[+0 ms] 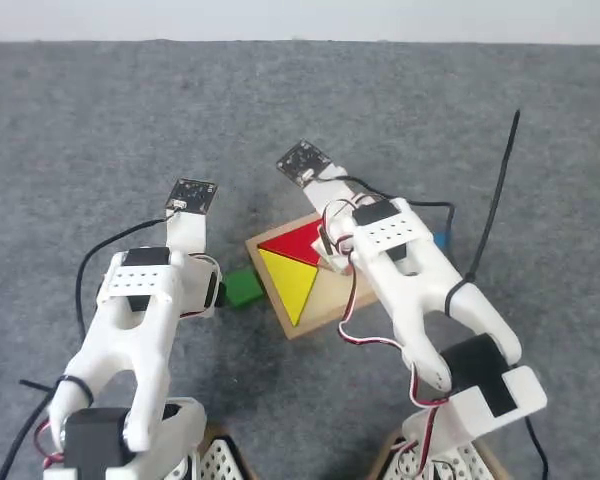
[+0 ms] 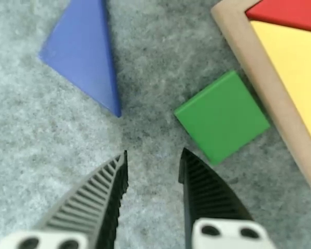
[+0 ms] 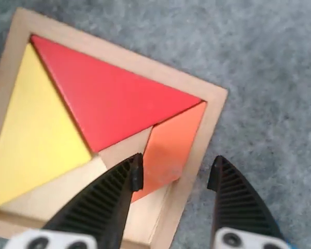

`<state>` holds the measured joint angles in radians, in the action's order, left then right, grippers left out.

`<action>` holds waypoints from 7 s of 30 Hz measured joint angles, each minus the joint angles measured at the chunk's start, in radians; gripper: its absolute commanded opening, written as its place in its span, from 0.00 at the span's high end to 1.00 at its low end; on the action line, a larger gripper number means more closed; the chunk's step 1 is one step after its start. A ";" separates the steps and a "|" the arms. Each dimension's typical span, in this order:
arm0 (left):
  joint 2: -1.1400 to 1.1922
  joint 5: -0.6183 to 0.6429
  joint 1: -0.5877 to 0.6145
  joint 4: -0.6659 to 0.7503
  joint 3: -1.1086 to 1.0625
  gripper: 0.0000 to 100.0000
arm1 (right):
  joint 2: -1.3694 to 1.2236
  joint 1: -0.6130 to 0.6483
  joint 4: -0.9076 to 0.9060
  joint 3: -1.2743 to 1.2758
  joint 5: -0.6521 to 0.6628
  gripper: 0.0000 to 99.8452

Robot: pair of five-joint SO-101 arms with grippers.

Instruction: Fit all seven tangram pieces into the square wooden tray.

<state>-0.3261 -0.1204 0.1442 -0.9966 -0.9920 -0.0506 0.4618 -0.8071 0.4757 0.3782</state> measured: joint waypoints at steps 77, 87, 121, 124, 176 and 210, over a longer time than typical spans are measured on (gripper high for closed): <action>0.026 0.077 0.000 -0.226 0.371 0.85 | 0.684 -0.539 0.026 0.703 -0.103 0.95; 0.370 0.058 -0.123 -0.218 0.476 0.77 | 0.684 -0.534 0.026 0.703 -0.103 0.95; 0.448 -0.500 -0.133 -0.137 0.382 0.86 | 0.684 -0.532 0.106 0.741 -0.103 0.95; 0.448 -0.499 -0.141 -0.137 0.381 0.94 | 0.684 -0.532 0.106 0.741 -0.103 0.95; 0.707 0.150 -0.623 -0.439 0.891 0.83 | 0.684 -0.532 0.106 0.741 -0.103 0.95; 0.825 0.236 -0.589 -0.459 1.010 0.72 | 0.684 -0.532 0.106 0.741 -0.103 0.95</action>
<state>0.4994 0.1158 -0.4450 -1.4553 0.0176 0.6337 -0.0706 -0.7012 1.2167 0.2754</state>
